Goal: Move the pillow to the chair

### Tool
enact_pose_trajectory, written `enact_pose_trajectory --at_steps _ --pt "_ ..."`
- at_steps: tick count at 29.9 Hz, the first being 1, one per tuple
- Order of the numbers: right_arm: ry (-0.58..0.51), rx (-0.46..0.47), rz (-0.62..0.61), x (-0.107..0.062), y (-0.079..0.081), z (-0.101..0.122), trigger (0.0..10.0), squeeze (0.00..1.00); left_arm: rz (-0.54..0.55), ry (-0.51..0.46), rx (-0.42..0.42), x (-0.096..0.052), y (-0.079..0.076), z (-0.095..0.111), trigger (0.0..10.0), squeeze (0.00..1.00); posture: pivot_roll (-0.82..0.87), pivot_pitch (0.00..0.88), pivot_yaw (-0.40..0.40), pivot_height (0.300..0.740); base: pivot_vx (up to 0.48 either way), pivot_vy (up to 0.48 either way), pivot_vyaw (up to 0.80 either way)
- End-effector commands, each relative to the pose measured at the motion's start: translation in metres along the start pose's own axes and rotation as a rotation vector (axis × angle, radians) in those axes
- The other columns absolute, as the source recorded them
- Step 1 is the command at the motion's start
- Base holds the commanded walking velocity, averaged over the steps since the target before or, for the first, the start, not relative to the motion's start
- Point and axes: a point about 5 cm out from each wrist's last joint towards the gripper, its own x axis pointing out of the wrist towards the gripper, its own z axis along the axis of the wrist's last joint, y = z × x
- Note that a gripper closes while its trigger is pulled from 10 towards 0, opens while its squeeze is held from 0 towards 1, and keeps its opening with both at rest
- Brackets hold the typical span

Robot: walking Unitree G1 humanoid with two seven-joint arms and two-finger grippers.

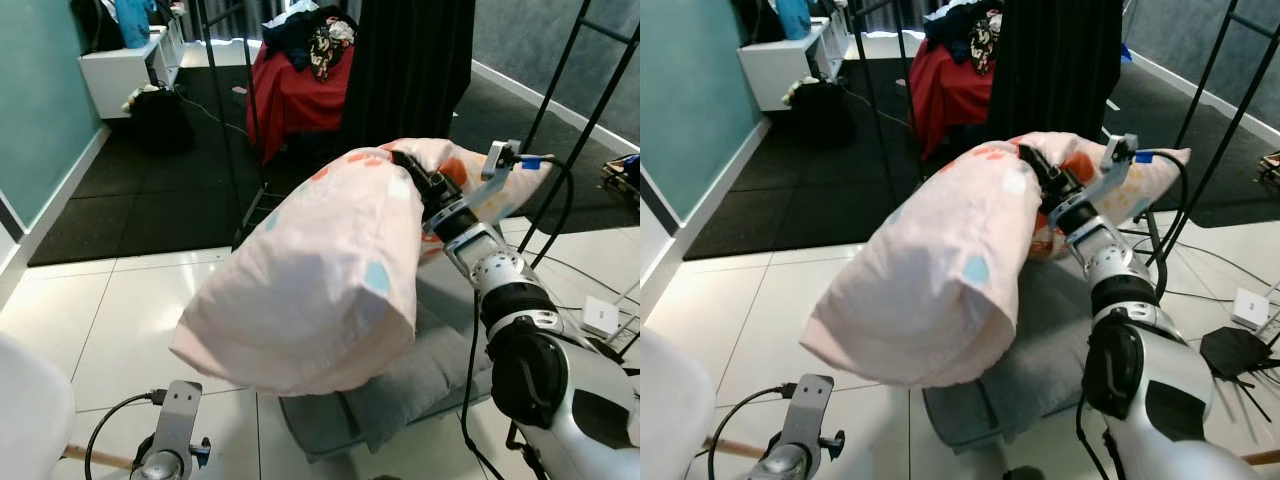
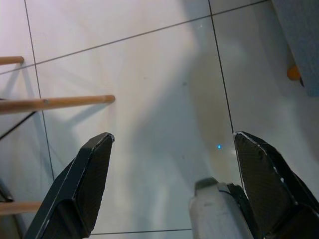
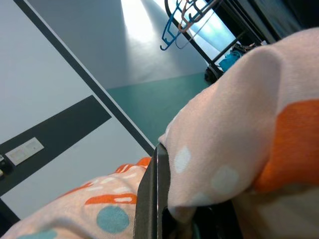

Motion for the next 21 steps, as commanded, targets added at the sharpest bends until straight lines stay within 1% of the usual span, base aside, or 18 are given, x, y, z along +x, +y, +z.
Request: enact_pose_trajectory --at_steps 1,3,5,6,9,10,11,12,15,16,19,21 --pt "-0.067 -0.075 0.087 0.015 0.017 0.022 0.0 0.00 0.004 0.023 0.010 -0.001 0.000 -0.005 10.0 0.00 -0.09 0.000 -0.041 0.649 0.000 0.000 0.00" --pt "-0.039 -0.089 0.055 0.014 0.014 0.016 0.0 0.00 0.007 0.026 0.010 -0.001 0.000 -0.006 10.0 0.00 -0.09 0.000 -0.042 0.659 0.000 0.000 0.00" --pt "-0.039 -0.089 0.055 0.014 0.014 0.016 0.0 0.00 0.007 0.026 0.010 -0.001 0.000 -0.006 10.0 0.00 -0.09 0.000 -0.042 0.659 0.000 0.000 0.00" --pt "-0.004 -0.108 0.016 0.012 0.010 0.010 0.0 0.00 0.010 0.027 0.009 -0.001 0.000 -0.006 10.0 0.00 -0.09 0.000 -0.044 0.669 0.000 0.000 0.00" --pt "0.021 -0.119 -0.007 0.012 0.008 0.005 0.0 0.00 0.010 0.028 0.008 -0.001 0.000 -0.006 10.0 0.00 -0.09 0.000 -0.044 0.674 0.000 0.000 0.00" --pt "0.056 -0.142 -0.049 0.010 0.005 0.000 0.0 0.00 0.011 0.028 0.008 -0.001 0.000 -0.006 10.0 0.00 -0.09 0.000 -0.044 0.679 0.000 0.000 0.00" --pt "0.056 -0.142 -0.049 0.010 0.005 0.000 0.0 0.00 0.011 0.028 0.008 -0.001 0.000 -0.006 10.0 0.00 -0.09 0.000 -0.044 0.679 0.000 0.000 0.00" --pt "0.081 -0.151 -0.090 0.009 0.001 -0.005 0.0 0.00 0.012 0.029 0.008 -0.001 0.000 -0.006 10.0 0.00 -0.09 0.000 -0.045 0.684 0.000 0.000 0.00" --pt "0.081 -0.151 -0.090 0.009 0.001 -0.005 0.0 0.00 0.012 0.029 0.008 -0.001 0.000 -0.006 10.0 0.00 -0.09 0.000 -0.045 0.684 0.000 0.000 0.00" --pt "0.108 -0.168 -0.135 0.006 -0.003 -0.010 0.0 0.00 0.012 0.030 0.007 -0.001 0.000 -0.006 10.0 0.00 -0.09 0.000 -0.046 0.688 0.000 0.000 0.00" --pt "0.137 -0.177 -0.171 0.002 -0.007 -0.016 0.0 0.00 0.012 0.031 0.006 -0.001 -0.001 -0.006 10.0 0.00 -0.09 0.000 -0.045 0.693 0.000 0.000 0.00" --pt "0.183 -0.180 -0.226 -0.005 -0.014 -0.028 0.0 0.00 0.013 0.033 0.006 -0.001 -0.001 -0.006 10.0 0.00 -0.09 0.000 -0.048 0.703 0.000 0.000 0.00"
